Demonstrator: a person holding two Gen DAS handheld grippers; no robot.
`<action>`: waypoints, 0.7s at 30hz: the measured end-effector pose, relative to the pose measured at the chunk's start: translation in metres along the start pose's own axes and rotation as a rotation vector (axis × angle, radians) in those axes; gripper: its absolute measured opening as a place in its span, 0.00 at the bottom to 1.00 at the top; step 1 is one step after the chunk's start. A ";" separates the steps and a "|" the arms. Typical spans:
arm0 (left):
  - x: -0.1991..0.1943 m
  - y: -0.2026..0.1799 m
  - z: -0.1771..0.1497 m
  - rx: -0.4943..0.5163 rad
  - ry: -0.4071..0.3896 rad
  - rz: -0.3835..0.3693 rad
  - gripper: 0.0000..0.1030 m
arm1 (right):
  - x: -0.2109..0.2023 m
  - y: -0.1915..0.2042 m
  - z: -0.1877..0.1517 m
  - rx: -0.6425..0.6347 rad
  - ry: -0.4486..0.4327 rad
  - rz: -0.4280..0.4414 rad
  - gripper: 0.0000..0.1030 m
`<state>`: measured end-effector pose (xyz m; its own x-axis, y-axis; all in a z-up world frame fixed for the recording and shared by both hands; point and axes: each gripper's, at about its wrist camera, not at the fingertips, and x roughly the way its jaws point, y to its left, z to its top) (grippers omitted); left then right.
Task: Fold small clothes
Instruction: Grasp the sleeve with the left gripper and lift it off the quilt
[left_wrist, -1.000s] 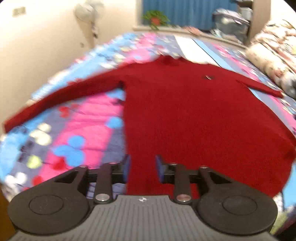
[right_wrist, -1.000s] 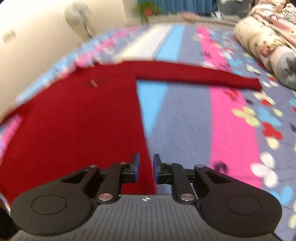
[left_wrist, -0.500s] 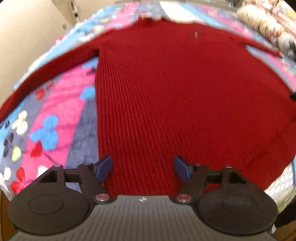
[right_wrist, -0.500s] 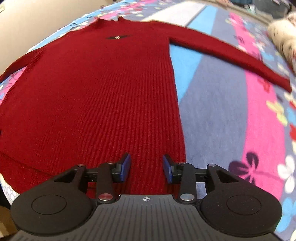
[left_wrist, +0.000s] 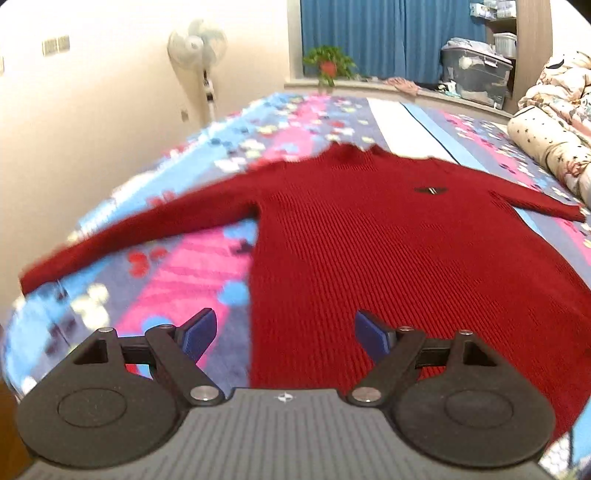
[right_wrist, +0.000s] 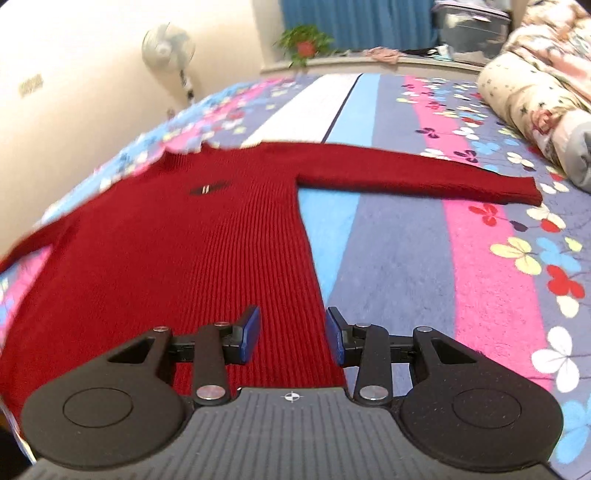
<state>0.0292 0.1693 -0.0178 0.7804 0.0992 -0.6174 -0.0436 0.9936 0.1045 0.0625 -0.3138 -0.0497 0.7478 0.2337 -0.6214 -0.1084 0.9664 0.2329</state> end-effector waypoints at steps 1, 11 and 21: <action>0.000 0.002 0.008 0.004 -0.022 0.017 0.83 | -0.001 -0.002 0.001 0.014 -0.016 -0.001 0.37; 0.039 0.055 0.089 -0.033 -0.235 0.165 0.97 | -0.001 -0.003 0.012 0.047 -0.131 -0.029 0.27; 0.094 0.074 0.090 -0.056 -0.185 0.309 0.96 | 0.016 0.002 0.016 -0.028 -0.129 -0.134 0.40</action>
<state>0.1559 0.2472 0.0023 0.8244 0.3886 -0.4115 -0.3248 0.9202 0.2183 0.0852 -0.3102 -0.0474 0.8341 0.0885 -0.5444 -0.0188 0.9910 0.1323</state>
